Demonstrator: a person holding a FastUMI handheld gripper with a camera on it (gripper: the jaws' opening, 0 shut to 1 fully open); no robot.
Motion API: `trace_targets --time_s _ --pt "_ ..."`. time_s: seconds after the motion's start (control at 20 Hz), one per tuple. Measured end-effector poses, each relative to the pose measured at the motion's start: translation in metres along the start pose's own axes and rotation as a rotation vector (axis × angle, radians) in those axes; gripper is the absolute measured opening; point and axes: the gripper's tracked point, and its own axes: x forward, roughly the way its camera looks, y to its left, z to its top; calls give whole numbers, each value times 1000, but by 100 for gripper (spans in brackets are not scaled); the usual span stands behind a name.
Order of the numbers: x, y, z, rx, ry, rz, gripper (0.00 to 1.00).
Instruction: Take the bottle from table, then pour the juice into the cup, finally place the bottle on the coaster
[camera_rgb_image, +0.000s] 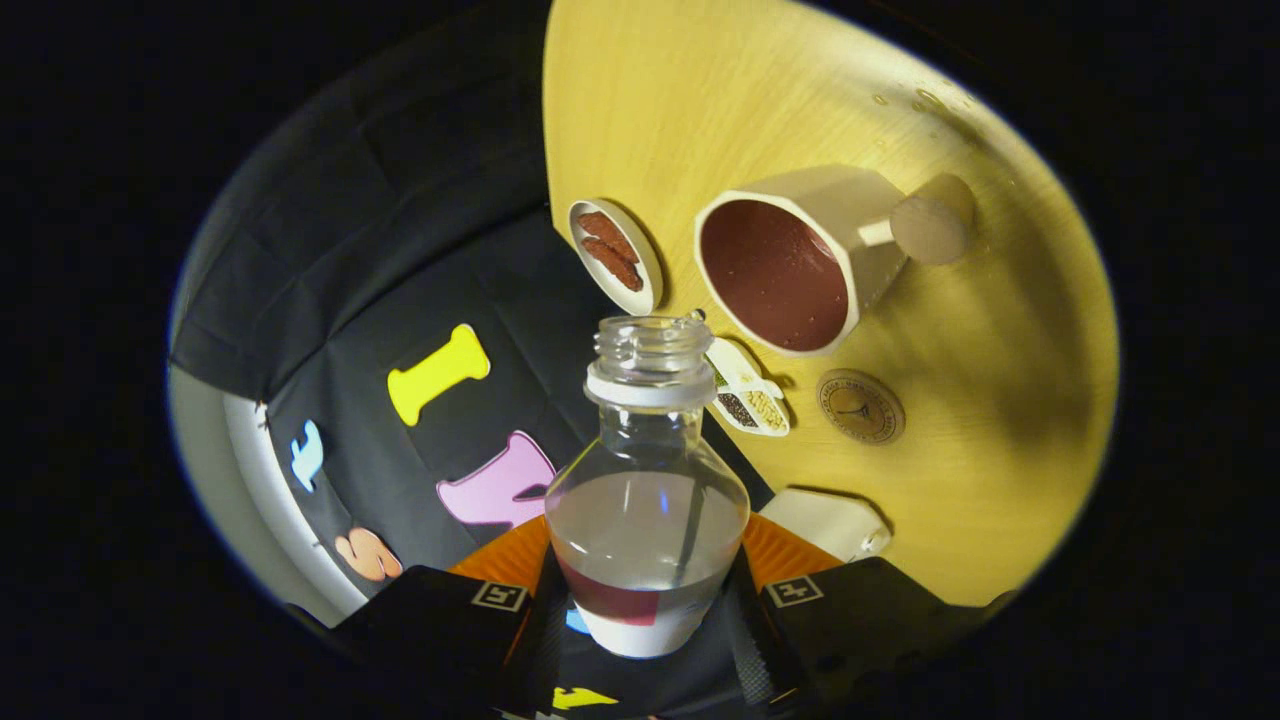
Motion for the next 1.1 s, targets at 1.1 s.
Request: trace_targets --time_s 1.1 --pt "-73 -44 -50 -1680 53 51 71"
